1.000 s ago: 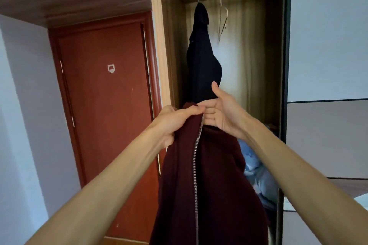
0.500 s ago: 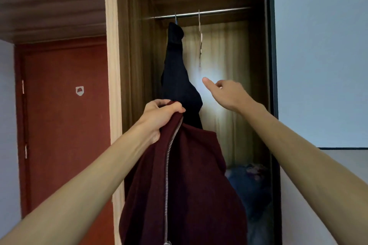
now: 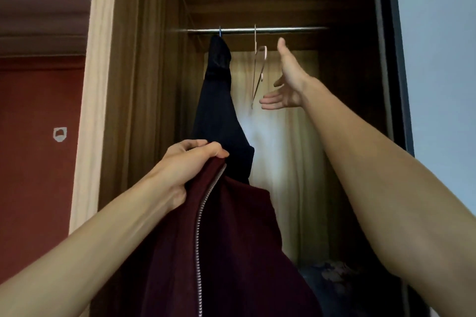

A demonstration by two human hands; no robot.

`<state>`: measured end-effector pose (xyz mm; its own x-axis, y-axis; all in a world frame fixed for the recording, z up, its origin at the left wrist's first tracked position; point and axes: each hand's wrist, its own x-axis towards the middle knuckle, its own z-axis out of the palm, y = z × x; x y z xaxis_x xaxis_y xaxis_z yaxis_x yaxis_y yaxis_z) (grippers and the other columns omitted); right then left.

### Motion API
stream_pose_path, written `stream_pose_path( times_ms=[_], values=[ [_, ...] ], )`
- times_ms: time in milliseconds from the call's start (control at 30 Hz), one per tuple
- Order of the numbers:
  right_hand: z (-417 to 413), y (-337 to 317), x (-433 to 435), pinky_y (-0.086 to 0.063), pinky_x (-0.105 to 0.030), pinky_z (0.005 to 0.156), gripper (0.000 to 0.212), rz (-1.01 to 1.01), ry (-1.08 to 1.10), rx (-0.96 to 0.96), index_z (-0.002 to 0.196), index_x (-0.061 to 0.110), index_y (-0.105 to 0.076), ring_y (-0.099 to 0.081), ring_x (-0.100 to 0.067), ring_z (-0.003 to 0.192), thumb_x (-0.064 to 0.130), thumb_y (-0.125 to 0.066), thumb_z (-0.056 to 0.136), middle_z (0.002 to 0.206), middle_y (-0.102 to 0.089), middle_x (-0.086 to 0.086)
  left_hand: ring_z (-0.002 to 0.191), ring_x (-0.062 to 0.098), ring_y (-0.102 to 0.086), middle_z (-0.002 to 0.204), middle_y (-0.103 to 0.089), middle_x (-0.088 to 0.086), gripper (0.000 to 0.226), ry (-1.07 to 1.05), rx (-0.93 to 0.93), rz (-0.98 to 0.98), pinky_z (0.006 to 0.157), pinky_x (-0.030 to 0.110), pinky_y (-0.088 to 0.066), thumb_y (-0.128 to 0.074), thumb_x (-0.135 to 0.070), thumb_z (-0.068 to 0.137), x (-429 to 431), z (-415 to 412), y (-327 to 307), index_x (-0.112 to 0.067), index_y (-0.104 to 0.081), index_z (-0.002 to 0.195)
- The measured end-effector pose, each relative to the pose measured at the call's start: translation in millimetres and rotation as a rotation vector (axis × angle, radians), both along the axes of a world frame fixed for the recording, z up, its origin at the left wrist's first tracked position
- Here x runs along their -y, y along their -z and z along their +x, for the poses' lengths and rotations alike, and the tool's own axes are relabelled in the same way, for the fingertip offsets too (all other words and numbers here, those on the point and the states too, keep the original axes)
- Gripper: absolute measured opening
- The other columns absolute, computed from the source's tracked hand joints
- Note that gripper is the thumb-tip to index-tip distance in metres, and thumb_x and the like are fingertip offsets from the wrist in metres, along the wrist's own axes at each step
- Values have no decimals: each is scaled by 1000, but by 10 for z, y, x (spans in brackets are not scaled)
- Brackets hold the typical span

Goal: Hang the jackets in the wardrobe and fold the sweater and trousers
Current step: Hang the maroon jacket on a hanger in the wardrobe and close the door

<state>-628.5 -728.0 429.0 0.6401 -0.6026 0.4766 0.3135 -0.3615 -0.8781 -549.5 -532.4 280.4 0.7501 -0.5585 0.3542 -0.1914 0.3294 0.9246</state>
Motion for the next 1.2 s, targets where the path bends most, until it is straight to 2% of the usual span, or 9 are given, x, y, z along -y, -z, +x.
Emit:
stream_pose_path(
  times_ms=[100, 233, 367, 533, 700, 867, 967, 1033, 1200],
  values=[
    [252, -243, 0, -60, -55, 79, 83, 131, -94, 124, 149, 30, -28, -56, -48, 112, 77, -48, 84, 149, -33, -23, 75, 25, -70, 89, -73, 11, 42, 76, -3, 38, 64, 35, -61, -81, -11, 73, 10, 94, 14, -13, -69, 112],
    [523, -436, 1, -59, -44, 86, 31, 143, -155, 82, 102, 20, -47, -60, -37, 107, 35, -69, 87, 137, -38, -20, 72, 24, -73, 83, -76, 11, 35, 94, 17, 59, 62, 33, -62, -81, -12, 72, -6, 235, 4, -19, -70, 104],
    [653, -377, 58, -52, -28, 84, 29, 29, -62, 68, 107, 19, -50, -64, -21, 80, 25, -67, 85, 116, -56, -18, 82, 29, -74, 93, -76, 15, 41, 129, 10, 75, 68, 39, -63, -83, -15, 70, -31, 357, -8, -20, -70, 109],
    [559, -203, 144, -57, -36, 90, 22, -68, -56, 199, 108, 17, -56, -71, -18, 97, 17, -61, 87, 115, -60, -14, 75, 24, -74, 91, -75, 11, 49, 159, -11, 25, 61, 31, -61, -84, -13, 69, 39, 405, 84, -23, -67, 114],
    [294, 452, 85, -62, -39, 80, 26, -71, 148, 399, 121, 11, -51, -74, -23, 96, 2, -43, 98, 115, -64, -16, 75, 20, -72, 91, -73, 6, 52, 177, -19, 25, 61, 29, -56, -84, -16, 70, 64, 377, 210, -30, -66, 116],
    [-73, 1128, 151, -52, -32, 89, 57, -212, 197, 196, 131, 17, -49, -69, -15, 108, 9, -75, 81, 113, -73, -4, 66, 18, -74, 77, -76, 4, 51, 184, -35, 55, 59, 27, -57, -84, -15, 68, 40, 273, 391, -32, -67, 113],
    [-320, 1255, 95, -59, -28, 67, 52, 85, -1, 253, 125, 7, -46, -71, -14, 74, -4, -73, 81, 90, -70, -8, 66, 16, -73, 77, -76, 4, 51, 191, -70, 70, 56, 25, -56, -84, -13, 68, 29, 123, 520, -29, -67, 113],
    [-484, 1402, 42, -43, -16, 44, 41, 135, 51, 219, 118, 6, -48, -50, -5, 49, -2, -70, 85, 75, -53, -2, 69, 17, -73, 85, -76, 6, 52, 196, -80, 93, 57, 25, -56, -83, -10, 69, 12, -25, 622, -26, -67, 115],
    [-1150, 1728, -239, -25, -16, 38, 18, 102, 155, 198, 96, 15, -49, -28, -4, 43, 20, -66, 94, 53, -35, 8, 71, 17, -70, 92, -73, 8, 54, 169, -93, 146, 56, 24, -53, -80, -8, 72, -109, -441, 904, -23, -64, 121]
  ],
)
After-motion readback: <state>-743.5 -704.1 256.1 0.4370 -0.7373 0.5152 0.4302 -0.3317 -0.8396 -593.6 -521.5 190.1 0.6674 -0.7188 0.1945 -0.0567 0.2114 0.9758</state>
